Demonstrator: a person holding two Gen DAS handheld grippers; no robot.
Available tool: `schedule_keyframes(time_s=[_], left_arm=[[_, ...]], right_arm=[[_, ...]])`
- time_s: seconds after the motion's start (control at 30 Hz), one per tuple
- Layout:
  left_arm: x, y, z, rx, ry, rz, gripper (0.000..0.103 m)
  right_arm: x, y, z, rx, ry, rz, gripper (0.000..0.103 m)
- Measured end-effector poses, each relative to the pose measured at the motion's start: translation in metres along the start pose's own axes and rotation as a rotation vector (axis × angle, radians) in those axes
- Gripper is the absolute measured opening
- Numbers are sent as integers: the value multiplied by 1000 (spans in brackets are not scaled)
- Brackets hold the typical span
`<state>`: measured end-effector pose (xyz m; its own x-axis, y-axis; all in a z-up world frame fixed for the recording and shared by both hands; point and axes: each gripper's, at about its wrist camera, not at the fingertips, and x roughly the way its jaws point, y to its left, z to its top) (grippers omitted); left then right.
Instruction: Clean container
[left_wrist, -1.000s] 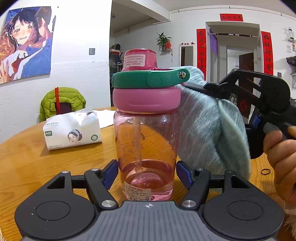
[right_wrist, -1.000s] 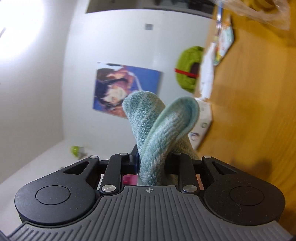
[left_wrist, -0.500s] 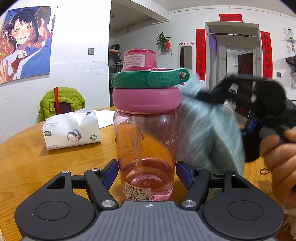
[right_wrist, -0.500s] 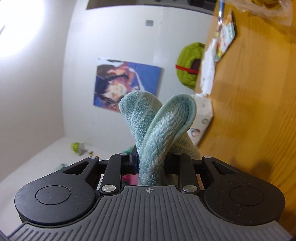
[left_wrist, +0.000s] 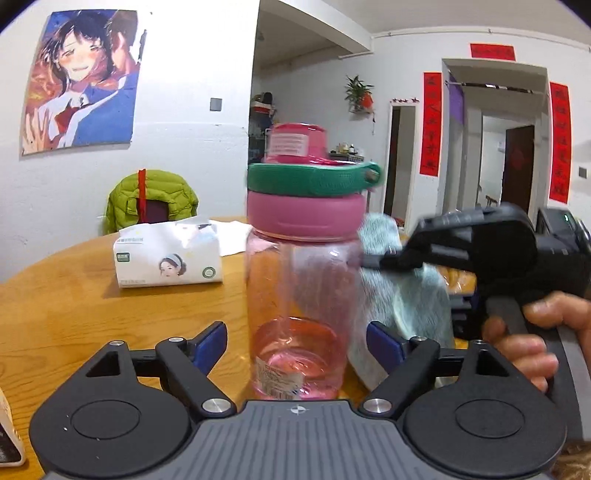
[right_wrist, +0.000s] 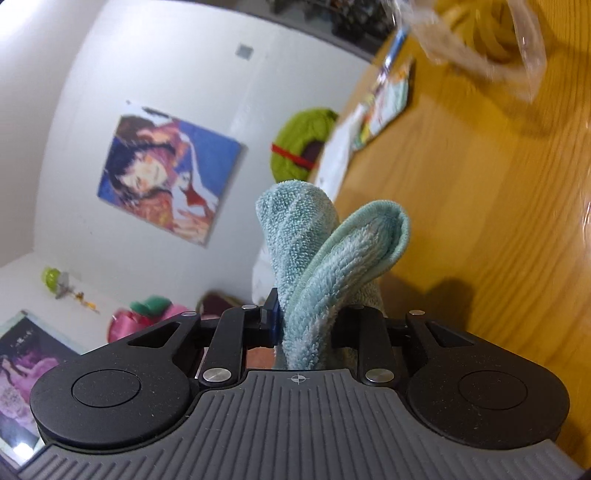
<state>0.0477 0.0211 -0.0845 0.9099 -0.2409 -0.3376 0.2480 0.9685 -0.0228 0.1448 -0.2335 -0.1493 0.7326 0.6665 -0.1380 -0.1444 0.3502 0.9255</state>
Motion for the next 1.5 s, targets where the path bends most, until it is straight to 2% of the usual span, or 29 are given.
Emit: schedule_keyframes(time_s=[0.1,0.17,0.27,0.47,0.67,0.73,0.87,0.93,1.0,1.03,1.1,1.17,1.2,1.27,1.3,1.43,1.47,1.5], left_arm=[[2,-9,-3,41,20,-35,80],[5,-10,-4,61,20,-45,79],[8,-8,-4,76,14,-47,79],[21,9,0,74,15,-72,78],[20,11,-1,68,8,-65,70],[18,12,-2,64,6,-72,69],[16,9,-2,69,3,-105,69],[16,6,-3,83,5,-116,68],[17,5,-3,90,4,-111,68],[17,5,-3,90,4,-110,68],[17,5,-3,89,4,-111,68],[17,4,-3,94,4,-109,68],[17,5,-3,92,4,-110,68],[17,5,-3,92,5,-110,68],[17,5,-3,92,6,-106,67],[18,5,-3,93,14,-95,65],[17,4,-3,96,14,-93,65],[17,4,-3,99,14,-92,65]], right_arm=[[-3,-1,2,27,30,56,29],[1,2,-1,20,77,61,29],[1,13,-6,-46,85,22,29],[-3,9,-6,-24,107,2,29],[1,9,-9,-43,126,-78,29],[-4,9,-7,-28,96,-29,29],[-21,0,2,107,9,292,29],[-21,-4,2,148,16,351,29],[-15,-7,0,172,43,325,29],[-12,-8,0,171,54,281,29],[-5,-8,-2,143,84,142,29],[5,-9,-4,112,126,-36,28],[8,-9,-4,97,138,-92,28],[10,-7,-5,72,137,-108,28],[7,-3,-4,65,117,-64,28],[-13,2,2,106,17,266,28],[-13,4,2,104,17,292,28],[-10,5,1,97,31,272,28]])
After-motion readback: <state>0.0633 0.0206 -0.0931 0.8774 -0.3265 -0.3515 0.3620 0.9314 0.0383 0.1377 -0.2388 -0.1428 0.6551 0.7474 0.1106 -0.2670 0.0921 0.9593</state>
